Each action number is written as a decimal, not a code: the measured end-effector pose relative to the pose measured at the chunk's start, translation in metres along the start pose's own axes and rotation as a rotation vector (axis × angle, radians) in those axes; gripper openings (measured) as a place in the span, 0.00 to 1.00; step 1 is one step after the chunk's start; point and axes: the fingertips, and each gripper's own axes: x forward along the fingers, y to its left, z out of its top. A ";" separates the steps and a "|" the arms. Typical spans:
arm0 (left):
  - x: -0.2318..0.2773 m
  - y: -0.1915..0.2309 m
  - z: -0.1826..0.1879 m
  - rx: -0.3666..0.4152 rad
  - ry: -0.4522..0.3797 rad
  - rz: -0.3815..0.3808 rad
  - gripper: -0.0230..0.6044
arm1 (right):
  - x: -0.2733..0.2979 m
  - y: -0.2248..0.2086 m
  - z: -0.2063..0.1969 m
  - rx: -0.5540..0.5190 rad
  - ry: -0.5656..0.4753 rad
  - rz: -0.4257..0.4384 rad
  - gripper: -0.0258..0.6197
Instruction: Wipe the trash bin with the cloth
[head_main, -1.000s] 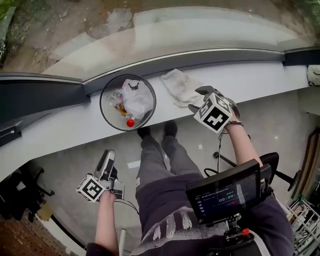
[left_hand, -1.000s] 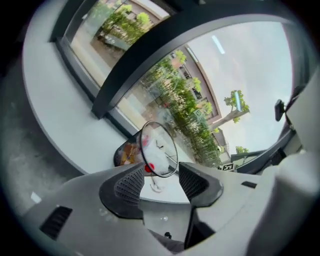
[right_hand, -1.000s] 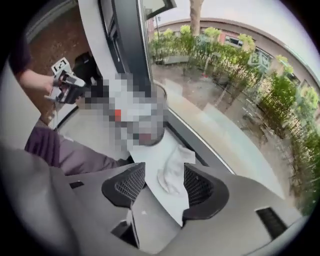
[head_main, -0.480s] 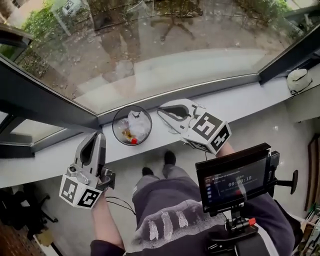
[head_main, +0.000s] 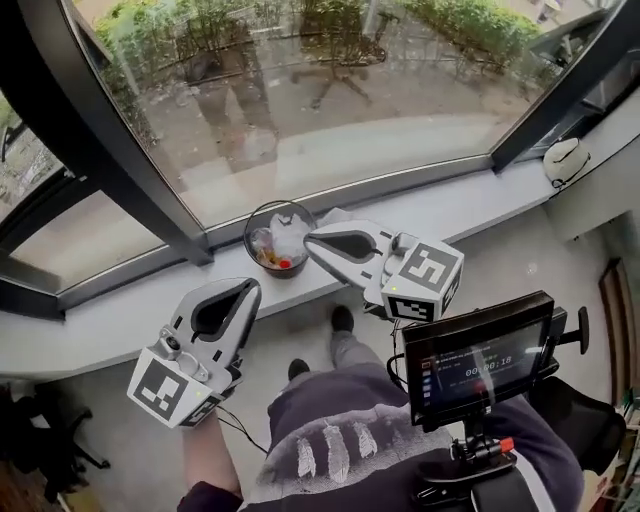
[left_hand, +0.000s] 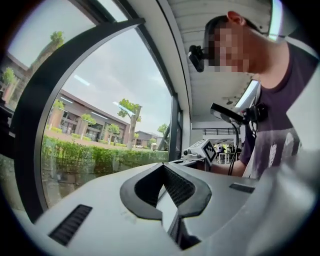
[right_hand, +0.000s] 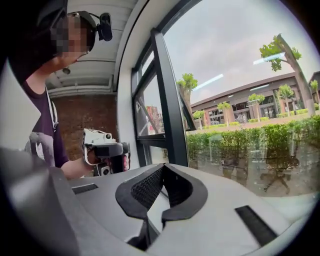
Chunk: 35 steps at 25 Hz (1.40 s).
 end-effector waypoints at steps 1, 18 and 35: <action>-0.008 0.000 -0.001 -0.010 -0.004 -0.004 0.03 | 0.005 0.013 0.004 -0.004 0.002 0.004 0.04; 0.016 -0.096 0.032 0.122 -0.022 -0.122 0.03 | -0.107 0.072 0.031 0.018 -0.173 -0.075 0.04; 0.099 -0.302 -0.002 0.146 0.209 -0.149 0.03 | -0.338 0.084 -0.038 0.471 -0.406 -0.027 0.04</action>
